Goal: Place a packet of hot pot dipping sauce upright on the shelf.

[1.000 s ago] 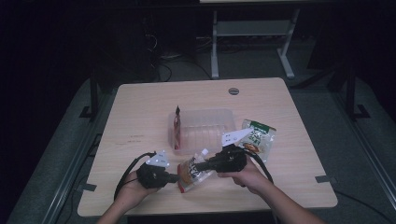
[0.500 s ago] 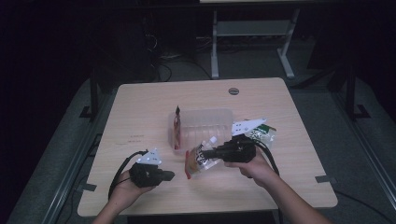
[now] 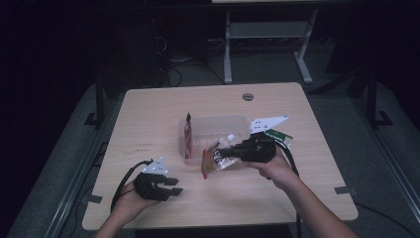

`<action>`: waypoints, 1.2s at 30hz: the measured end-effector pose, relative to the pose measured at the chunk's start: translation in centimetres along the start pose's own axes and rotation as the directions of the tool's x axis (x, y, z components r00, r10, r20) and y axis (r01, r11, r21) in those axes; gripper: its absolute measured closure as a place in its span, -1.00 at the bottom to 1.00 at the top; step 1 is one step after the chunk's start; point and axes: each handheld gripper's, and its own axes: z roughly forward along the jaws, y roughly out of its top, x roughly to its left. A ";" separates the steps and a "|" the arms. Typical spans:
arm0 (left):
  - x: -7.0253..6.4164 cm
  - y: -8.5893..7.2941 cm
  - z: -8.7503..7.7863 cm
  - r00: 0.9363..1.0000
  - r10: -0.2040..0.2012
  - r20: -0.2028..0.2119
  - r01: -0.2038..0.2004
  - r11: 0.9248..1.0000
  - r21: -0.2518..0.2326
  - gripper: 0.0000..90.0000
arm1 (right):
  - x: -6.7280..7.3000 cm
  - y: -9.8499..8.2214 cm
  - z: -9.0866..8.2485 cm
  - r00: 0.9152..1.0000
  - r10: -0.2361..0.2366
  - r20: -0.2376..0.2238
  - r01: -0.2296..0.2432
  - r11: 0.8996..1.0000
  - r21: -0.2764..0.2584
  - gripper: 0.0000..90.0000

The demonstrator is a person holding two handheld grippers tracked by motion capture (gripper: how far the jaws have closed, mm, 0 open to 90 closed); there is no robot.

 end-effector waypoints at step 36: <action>0.8 -0.6 0.0 0.999 -0.051 -0.019 0.050 0.998 -0.026 -0.25 | -5.5 3.6 0.0 0.989 0.004 0.147 -0.009 1.000 0.028 0.99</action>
